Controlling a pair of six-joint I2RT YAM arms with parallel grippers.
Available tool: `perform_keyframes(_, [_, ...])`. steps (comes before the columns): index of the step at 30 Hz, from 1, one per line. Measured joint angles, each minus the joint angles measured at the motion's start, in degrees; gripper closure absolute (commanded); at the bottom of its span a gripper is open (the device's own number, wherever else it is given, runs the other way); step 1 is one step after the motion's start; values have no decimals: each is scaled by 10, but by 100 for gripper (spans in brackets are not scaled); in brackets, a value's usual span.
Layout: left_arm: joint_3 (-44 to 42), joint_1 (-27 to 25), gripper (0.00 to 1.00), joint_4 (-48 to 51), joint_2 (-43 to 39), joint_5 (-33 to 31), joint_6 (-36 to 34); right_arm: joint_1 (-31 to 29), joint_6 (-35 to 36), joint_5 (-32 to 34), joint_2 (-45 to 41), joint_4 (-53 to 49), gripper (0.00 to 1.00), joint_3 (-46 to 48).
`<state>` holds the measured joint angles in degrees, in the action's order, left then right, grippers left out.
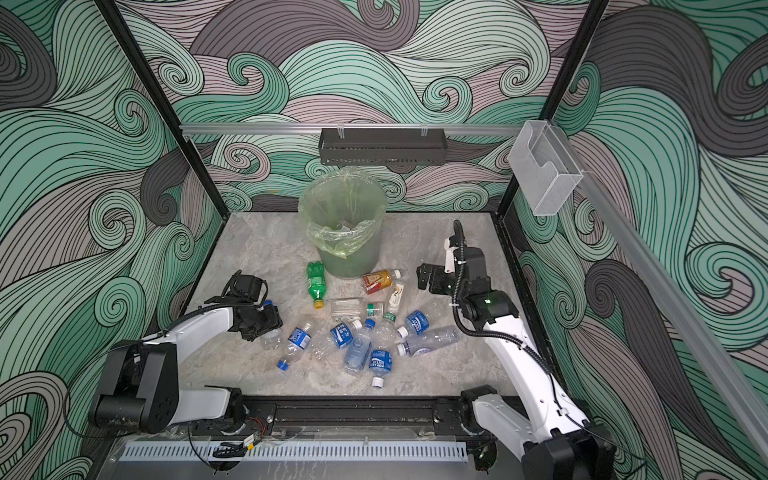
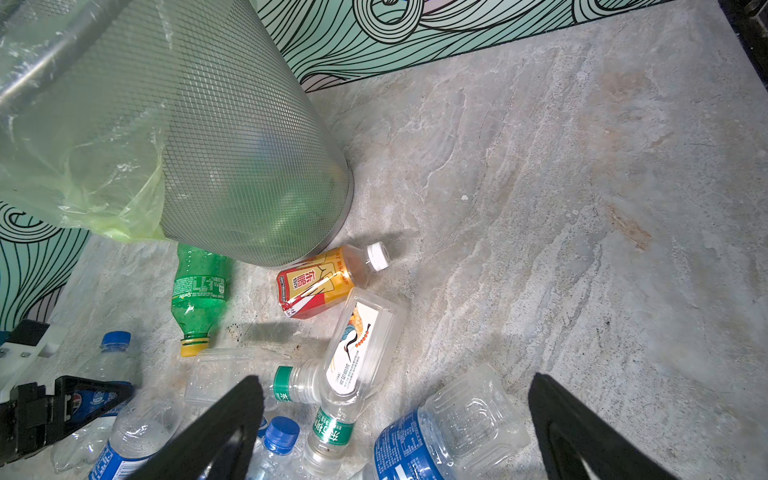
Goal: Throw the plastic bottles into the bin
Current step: 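Close left gripper around the blue-labeled Pepsi bottle, then lift Pepsi bottle with left gripper, carry over bin and release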
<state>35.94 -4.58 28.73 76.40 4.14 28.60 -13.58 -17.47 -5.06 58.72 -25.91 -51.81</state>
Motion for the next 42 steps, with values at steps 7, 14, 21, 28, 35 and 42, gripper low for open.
perform_keyframes(7, [0,0,41,7,-55,-22,2,0,-3,-1,4,0,0,0])
perform_keyframes(14, [5,0,45,21,-88,-25,2,0,-6,-3,4,2,0,9])
perform_keyframes(21, [57,0,47,49,-125,-17,-7,0,-6,-7,15,9,0,13])
perform_keyframes(28, [122,0,48,69,-157,3,-47,1,-8,-15,40,14,0,30])
perform_keyframes(35, [151,0,49,61,-185,29,-74,1,-11,-24,47,22,0,31])
perform_keyframes(42, [212,-1,52,27,-177,106,-96,1,-15,-34,53,25,0,31])
